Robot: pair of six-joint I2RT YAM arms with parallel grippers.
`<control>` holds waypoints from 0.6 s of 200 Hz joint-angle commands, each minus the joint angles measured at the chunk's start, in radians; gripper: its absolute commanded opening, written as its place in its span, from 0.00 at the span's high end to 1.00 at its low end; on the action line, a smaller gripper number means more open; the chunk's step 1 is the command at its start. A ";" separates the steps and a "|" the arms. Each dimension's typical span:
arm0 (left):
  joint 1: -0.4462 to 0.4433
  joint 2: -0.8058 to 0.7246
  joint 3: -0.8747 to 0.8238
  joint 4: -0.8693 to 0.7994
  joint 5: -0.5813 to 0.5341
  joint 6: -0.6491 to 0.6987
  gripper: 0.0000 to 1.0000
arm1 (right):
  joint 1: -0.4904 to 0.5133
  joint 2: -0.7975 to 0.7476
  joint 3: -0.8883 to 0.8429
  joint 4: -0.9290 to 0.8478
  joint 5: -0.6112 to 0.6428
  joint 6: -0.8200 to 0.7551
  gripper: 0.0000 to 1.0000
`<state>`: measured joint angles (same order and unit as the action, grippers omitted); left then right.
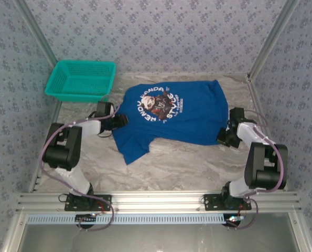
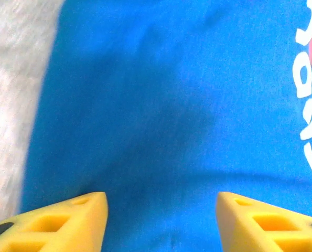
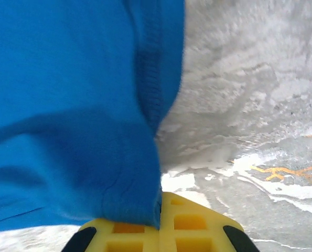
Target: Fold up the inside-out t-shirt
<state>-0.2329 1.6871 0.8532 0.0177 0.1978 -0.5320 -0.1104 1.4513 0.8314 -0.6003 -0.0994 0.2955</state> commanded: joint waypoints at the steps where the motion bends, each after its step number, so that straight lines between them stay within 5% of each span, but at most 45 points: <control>1: -0.114 -0.194 -0.080 -0.115 -0.030 -0.020 0.36 | 0.009 -0.060 0.001 0.022 -0.061 -0.007 1.00; 28: -0.269 -0.358 -0.161 -0.326 -0.238 -0.039 0.33 | 0.021 -0.068 0.020 0.006 -0.051 -0.018 1.00; 51: -0.321 -0.508 -0.242 -0.452 -0.278 -0.144 0.32 | 0.034 -0.058 0.027 0.013 -0.051 -0.022 1.00; 85: -0.362 -0.543 -0.269 -0.575 -0.163 -0.203 0.34 | 0.055 -0.059 0.036 0.020 -0.082 -0.021 1.00; 120: -0.365 -0.503 -0.316 -0.491 -0.009 -0.209 0.41 | 0.071 -0.081 0.030 0.019 -0.088 -0.022 1.00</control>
<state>-0.5915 1.1625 0.5659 -0.4671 0.0845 -0.7094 -0.0513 1.3930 0.8406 -0.5732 -0.1665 0.2943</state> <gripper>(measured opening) 0.612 0.062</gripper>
